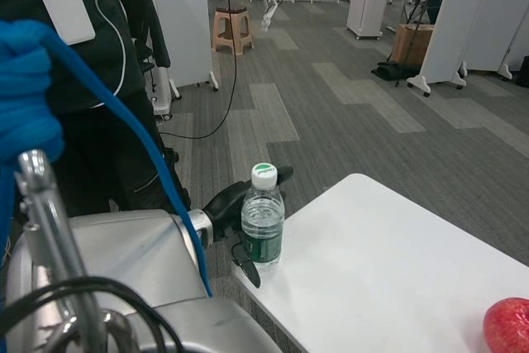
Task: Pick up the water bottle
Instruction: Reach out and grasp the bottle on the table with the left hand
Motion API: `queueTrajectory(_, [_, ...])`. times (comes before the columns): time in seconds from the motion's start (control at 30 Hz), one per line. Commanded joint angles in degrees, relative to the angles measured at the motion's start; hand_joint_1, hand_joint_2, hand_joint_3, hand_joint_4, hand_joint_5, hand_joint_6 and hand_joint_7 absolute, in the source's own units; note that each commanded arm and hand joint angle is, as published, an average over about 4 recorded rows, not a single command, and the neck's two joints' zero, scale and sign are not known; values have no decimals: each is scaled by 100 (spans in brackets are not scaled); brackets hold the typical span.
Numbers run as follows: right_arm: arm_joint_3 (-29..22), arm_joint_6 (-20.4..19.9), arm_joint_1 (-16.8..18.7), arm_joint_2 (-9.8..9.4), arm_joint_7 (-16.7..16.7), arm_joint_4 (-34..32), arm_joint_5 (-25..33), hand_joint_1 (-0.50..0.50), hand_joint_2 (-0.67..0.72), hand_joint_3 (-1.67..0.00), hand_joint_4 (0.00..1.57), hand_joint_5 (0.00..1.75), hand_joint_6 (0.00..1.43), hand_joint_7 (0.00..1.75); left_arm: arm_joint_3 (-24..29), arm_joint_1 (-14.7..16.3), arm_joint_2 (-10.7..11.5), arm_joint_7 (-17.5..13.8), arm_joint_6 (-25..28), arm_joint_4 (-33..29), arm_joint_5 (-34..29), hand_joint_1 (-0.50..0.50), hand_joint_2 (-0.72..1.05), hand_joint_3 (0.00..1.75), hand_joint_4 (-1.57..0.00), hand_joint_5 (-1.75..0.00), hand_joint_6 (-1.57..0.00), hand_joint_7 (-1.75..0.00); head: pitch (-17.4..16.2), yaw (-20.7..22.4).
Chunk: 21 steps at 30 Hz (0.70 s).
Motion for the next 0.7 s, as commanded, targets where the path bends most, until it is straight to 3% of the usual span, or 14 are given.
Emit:
queueTrajectory(0.03, [-1, -64, 61, -53, -10, -46, 39, -43, 49, 0, 0, 0, 0, 0, -7, -22, -42, -45, 21, 18, 110, -50, -19, 9, 0, 0, 0, -21, -1, -19])
queueTrajectory(0.37, [-14, -73, 83, -53, -10, -49, 56, -42, 52, 0, 0, 0, 0, 0, -68, -63, -42, -87, 47, 33, 213, -50, -19, 9, 0, 0, 0, -24, -17, -54])
queueTrajectory(0.53, [-14, -73, 89, -53, -10, -64, 56, -42, 52, 0, 0, 0, 0, 0, -64, -66, -2, -115, 102, 38, -30, -50, -4, 9, 0, 0, -7, -56, -16, -53])
queueTrajectory(0.7, [-12, -73, 89, -53, -10, -68, 61, -43, 50, 0, 0, 0, 0, 0, -77, -66, 24, -117, 117, 77, -338, -48, 18, 9, 0, 0, -21, -77, -22, -59])
